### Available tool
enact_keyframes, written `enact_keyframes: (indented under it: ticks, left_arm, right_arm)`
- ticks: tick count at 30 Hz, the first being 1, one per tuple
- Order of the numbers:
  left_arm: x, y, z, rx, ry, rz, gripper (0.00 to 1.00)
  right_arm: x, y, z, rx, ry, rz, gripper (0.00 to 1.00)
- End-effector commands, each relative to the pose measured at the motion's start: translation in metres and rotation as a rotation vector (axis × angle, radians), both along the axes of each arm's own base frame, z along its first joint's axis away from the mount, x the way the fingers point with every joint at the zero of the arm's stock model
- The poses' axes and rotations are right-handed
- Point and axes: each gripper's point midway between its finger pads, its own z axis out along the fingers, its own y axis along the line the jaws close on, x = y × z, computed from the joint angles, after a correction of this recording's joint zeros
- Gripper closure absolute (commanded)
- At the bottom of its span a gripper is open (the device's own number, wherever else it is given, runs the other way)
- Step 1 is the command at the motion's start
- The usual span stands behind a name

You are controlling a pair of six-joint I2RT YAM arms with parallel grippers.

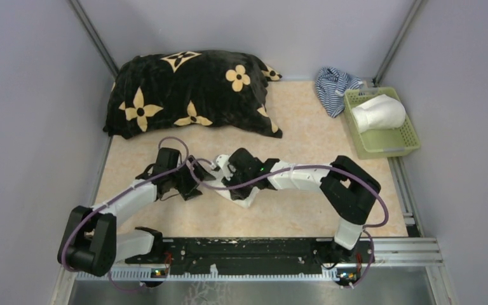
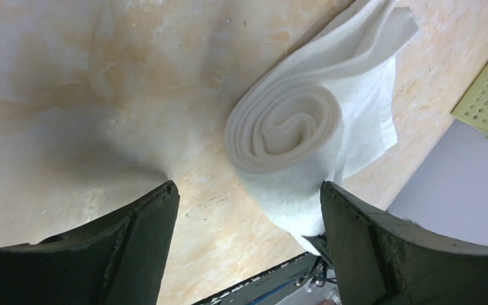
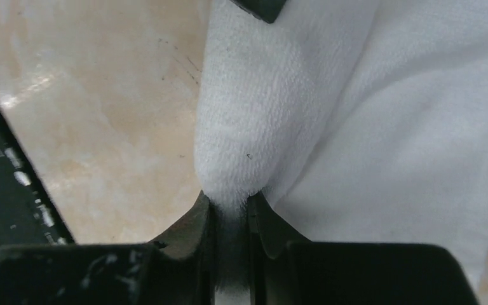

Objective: Roll the towels
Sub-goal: Roll the towel at the center of the board.

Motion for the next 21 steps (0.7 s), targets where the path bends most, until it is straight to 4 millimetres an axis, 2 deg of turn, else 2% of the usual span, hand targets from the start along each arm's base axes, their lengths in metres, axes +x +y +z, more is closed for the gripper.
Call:
enact_keyframes:
  ticks: [1, 7, 11, 16, 21]
  left_arm:
    - [0.0, 0.015, 0.011, 0.08, -0.075, 0.0, 0.12]
    - [-0.012, 0.006, 0.019, -0.008, -0.092, -0.024, 0.12]
    - [-0.017, 0.0, 0.013, -0.059, -0.068, -0.021, 0.12]
    - [-0.013, -0.008, 0.007, -0.093, -0.056, -0.031, 0.15]
    - [-0.001, -0.017, -0.001, -0.089, -0.032, -0.06, 0.24]
  right_arm:
    - [-0.048, 0.002, -0.004, 0.136, 0.479, 0.055, 0.95]
    - [-0.049, 0.004, 0.003, 0.28, 0.797, 0.023, 0.95]
    - [-0.036, 0.0, 0.004, 0.367, 0.95, -0.039, 0.95]
    - [-0.023, -0.01, -0.011, 0.365, 1.04, -0.149, 0.94]
    - [-0.022, -0.019, -0.027, 0.324, 1.039, -0.228, 0.87]
